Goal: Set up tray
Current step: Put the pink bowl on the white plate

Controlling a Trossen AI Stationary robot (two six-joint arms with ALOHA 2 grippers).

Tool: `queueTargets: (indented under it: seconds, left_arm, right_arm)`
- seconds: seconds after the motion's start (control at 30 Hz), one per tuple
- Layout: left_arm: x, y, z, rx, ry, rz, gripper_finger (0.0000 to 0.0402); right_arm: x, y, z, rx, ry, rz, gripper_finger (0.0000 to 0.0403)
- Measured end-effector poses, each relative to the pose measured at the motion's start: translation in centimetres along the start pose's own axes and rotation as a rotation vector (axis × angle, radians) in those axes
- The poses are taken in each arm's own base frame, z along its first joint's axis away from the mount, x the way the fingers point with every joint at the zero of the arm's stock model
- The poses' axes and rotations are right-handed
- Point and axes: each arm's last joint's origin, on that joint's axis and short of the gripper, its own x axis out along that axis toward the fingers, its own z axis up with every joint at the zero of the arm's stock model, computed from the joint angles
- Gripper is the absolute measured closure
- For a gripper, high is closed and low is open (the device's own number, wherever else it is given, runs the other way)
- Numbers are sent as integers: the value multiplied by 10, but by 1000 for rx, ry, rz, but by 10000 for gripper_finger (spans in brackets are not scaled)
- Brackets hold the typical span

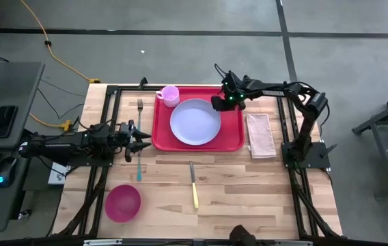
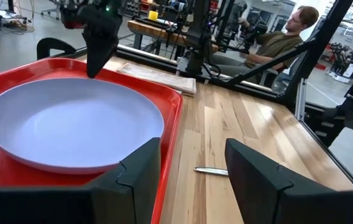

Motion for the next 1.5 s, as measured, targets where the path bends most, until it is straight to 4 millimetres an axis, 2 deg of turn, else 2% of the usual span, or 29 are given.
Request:
queueTargets:
  seconds: [0.17,0.33,0.6,0.77,0.97,1.3,1.5]
  left_arm:
    - [0,-1,3,0,-32,-9,190]
    - [0,-2,3,-7,-27,-55,190]
    - [-3,-7,17,-21,-45,-98,190]
    - [-5,-9,22,-28,-20,-119,190]
    - [-4,-14,34,-61,34,-175,190]
    - [11,-40,66,-99,426,-198,190]
    - [21,-60,76,-81,515,-210,190]
  right_arm:
    - [-26,7,2,-19,-54,40,305]
    - [-57,20,-4,-94,-100,83,305]
    - [-106,46,-35,-289,-147,152,305]
    - [-126,61,-59,-408,-148,186,305]
    - [-130,76,-83,-526,-158,178,304]
    - [-123,95,-114,-722,-156,138,304]
    - [-112,90,-139,-819,-103,53,304]
